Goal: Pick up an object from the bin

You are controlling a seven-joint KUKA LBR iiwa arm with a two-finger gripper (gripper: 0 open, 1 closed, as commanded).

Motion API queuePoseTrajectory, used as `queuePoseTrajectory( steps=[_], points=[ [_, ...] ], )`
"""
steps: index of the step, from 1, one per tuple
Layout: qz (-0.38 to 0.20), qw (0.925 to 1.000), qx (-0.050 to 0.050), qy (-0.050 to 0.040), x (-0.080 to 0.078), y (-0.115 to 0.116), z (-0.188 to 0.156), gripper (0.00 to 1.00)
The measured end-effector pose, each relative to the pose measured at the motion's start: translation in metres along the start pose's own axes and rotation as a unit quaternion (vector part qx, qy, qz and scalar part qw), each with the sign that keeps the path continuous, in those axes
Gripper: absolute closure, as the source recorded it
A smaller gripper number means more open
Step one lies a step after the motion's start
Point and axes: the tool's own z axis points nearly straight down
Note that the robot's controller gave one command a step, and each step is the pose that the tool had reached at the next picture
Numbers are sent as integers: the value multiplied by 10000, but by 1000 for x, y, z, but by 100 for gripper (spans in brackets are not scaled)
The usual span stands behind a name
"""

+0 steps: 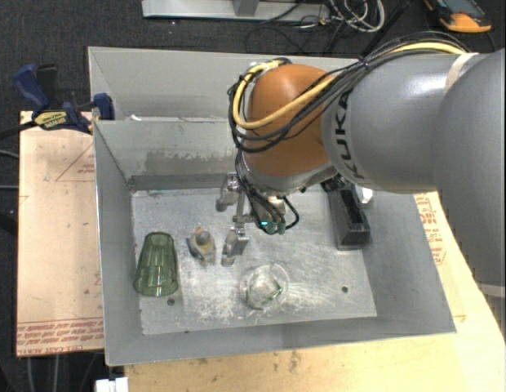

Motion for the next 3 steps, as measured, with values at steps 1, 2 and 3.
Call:
queuePoseTrajectory(
  steps=[1,2,3],
  points=[
    [12,10000,-4,-38,-2,0,-4,0],
    [445,9990,-24,-38,-28,32,82,100],
    [446,9990,-24,-38,-28,32,82,100]
  ],
)
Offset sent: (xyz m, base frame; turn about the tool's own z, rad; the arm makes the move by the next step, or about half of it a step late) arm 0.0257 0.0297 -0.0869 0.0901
